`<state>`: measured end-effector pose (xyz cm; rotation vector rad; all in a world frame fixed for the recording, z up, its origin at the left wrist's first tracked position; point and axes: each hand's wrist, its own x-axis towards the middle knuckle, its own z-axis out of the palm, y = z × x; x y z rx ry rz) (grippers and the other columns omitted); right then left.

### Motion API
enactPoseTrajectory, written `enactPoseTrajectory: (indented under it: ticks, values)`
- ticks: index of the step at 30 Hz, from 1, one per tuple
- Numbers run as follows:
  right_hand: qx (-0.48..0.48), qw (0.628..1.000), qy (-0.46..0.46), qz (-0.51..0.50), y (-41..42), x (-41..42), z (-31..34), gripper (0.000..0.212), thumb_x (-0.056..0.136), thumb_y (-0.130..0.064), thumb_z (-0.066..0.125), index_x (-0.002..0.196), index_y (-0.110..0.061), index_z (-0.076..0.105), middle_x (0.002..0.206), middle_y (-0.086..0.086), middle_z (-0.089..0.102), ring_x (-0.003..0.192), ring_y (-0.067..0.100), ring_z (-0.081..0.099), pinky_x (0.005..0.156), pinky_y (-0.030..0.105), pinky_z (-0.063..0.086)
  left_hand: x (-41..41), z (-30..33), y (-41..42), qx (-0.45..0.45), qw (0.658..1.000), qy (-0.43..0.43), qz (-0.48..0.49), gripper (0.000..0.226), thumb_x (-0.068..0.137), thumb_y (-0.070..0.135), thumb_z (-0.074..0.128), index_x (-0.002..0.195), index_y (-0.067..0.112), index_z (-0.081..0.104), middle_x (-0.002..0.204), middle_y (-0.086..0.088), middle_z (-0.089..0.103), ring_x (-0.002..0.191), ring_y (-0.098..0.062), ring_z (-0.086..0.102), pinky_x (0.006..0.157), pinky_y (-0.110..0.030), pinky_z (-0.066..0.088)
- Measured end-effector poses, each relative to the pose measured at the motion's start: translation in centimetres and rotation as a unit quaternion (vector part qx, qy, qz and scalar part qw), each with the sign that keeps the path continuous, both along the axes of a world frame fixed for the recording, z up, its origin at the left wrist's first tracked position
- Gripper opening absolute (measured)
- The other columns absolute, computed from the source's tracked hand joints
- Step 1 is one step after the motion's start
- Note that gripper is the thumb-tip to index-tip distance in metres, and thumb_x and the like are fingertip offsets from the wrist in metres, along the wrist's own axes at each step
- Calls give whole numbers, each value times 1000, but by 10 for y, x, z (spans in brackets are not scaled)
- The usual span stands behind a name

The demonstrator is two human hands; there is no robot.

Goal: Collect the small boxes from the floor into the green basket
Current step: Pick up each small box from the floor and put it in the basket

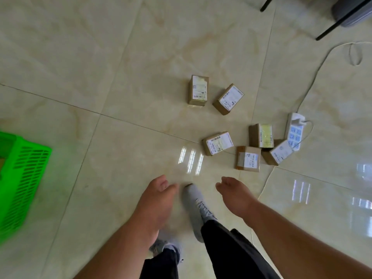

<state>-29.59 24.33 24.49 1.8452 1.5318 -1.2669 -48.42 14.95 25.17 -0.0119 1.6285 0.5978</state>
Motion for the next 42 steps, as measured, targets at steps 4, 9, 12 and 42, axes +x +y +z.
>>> enactPoseTrajectory:
  ticks: [4, 9, 12, 42]
  values:
    - [-15, 999, -34, -35, 31, 20, -19, 13, 97, -20, 49, 96, -16, 61, 111, 13, 62, 93, 23, 57, 80, 35, 50, 33, -12, 9, -4, 1000, -7, 19, 80, 75, 40, 64, 151, 21, 45, 148, 3, 54, 132, -14, 54, 116, -42, 41]
    - [-19, 998, -28, 51, 88, 41, -59, 41, 102, -26, 46, 140, -10, 52, 135, 11, 58, 124, 32, 56, 101, 37, 45, 95, -49, 33, -23, 996, -31, 81, 80, 75, 39, 65, 150, 18, 47, 145, 0, 57, 127, -16, 57, 113, -43, 46]
    - [-13, 994, -27, 105, 127, 57, -97, 46, 101, -30, 46, 144, -13, 49, 139, 14, 59, 126, 35, 57, 101, 41, 47, 136, -81, 59, -34, 988, -51, 140, 77, 70, 42, 63, 143, 19, 54, 139, -1, 59, 122, -14, 59, 114, -41, 44]
    - [-53, 921, 70, 379, 224, 42, -237, 38, 103, -16, 36, 133, -17, 58, 133, 10, 64, 101, 24, 58, 73, 27, 44, 197, -243, 163, -5, 936, -63, 346, 35, 91, 10, 58, 109, 38, 71, 106, 19, 77, 107, -1, 66, 103, -34, 45]
